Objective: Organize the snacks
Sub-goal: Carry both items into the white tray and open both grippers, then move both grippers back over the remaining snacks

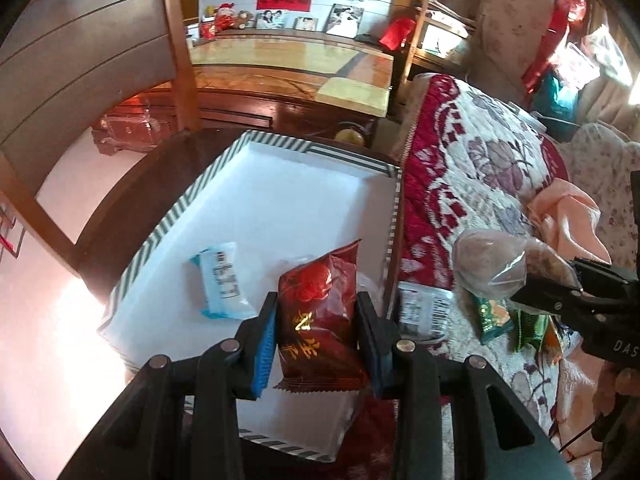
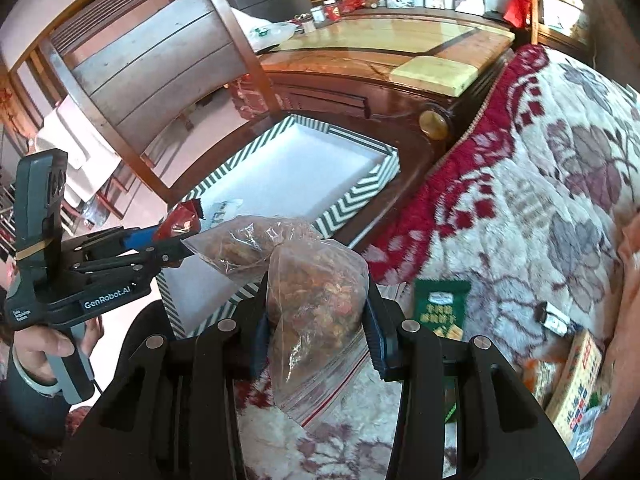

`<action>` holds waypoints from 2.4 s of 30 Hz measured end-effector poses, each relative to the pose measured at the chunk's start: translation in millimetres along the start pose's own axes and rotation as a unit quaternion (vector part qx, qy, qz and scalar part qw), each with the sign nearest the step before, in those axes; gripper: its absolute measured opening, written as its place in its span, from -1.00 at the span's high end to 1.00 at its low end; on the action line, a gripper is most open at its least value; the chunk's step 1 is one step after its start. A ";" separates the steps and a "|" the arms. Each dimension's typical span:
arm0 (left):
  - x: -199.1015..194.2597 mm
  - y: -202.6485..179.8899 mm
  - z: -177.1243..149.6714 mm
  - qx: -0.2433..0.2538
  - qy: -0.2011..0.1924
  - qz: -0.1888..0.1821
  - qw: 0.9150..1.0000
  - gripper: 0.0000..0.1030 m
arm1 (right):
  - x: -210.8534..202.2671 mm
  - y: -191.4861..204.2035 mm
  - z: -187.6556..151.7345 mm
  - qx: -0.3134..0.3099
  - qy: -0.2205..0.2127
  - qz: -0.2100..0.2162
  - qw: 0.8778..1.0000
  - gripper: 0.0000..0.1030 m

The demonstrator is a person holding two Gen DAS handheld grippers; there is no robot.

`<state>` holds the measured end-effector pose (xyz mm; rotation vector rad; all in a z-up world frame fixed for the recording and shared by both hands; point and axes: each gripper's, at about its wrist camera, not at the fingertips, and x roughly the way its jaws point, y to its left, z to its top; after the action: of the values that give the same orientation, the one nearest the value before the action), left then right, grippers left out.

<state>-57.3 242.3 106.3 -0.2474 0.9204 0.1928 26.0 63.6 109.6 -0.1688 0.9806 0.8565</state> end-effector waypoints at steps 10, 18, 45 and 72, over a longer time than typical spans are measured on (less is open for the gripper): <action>3.3 32.2 2.6 -0.025 0.000 0.022 0.999 0.24 | 22.5 25.5 21.5 -0.025 0.011 0.007 1.000 0.24; 10.9 50.2 2.8 -0.041 0.004 0.034 0.999 0.24 | 49.7 42.2 37.9 -0.038 0.022 0.005 0.999 0.24; 49.0 58.3 1.9 -0.049 0.027 0.069 0.996 0.23 | 147.5 47.8 55.8 -0.031 0.069 -0.014 0.997 0.20; 8.7 15.8 -3.2 -0.041 -0.003 0.043 0.998 -0.58 | 38.8 18.0 -0.2 0.005 0.008 -0.018 1.000 -0.13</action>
<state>-58.8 256.9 95.4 -0.2830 0.9183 0.3117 23.6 97.3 83.4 -0.1849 0.9940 0.8178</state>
